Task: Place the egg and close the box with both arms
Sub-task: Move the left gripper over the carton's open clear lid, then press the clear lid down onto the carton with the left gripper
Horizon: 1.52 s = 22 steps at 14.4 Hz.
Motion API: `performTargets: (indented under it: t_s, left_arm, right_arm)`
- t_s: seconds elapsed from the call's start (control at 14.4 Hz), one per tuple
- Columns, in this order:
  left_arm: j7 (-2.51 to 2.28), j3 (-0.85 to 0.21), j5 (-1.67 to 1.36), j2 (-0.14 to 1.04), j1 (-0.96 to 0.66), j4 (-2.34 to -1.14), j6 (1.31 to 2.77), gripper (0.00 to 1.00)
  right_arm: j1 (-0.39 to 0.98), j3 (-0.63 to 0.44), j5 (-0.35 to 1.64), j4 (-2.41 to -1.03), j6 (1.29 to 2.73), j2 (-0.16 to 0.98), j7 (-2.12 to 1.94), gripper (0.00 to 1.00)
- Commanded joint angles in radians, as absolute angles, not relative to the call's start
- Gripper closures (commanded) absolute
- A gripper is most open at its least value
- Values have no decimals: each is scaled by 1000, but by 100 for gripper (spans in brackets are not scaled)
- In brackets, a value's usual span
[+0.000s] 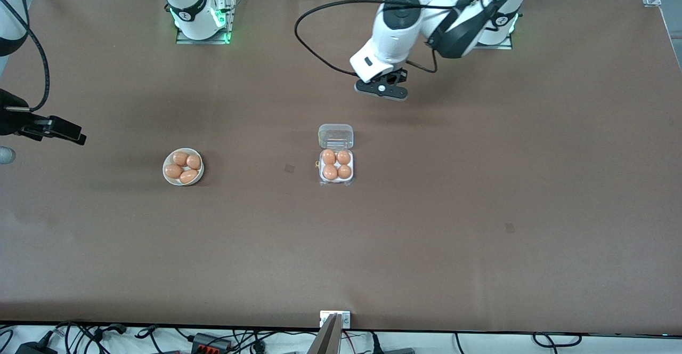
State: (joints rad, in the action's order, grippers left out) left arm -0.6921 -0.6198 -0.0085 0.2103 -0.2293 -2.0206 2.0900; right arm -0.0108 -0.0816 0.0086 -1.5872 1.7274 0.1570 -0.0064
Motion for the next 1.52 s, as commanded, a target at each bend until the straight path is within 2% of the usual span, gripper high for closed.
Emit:
performTargets:
  t_s: [0.0,0.48,0.9,1.18,1.45]
  left_arm:
    - [-877,-624,136,308,-308,-2014,2178,99]
    - [-1135,-614,474,491,-327,-1997,2518,99]
    - [-1333,-612,837,658,-327,-1833,2533,99]
    - [-1353,-600,936,663,-298,-1744,2533,99]
    - [-1353,-600,936,664,-287,-1740,2533,99]
  right_arm:
    - [-9,-75,-3,-1706,1766,57,-20,0]
    - [4,-75,-2,-1672,1733,64,-28,0]
    - [5,-77,6,-1663,1735,74,-26,0]
    - [5,-77,8,-1663,1741,100,-26,0]
    - [3,-77,8,-1661,1746,104,-25,0]
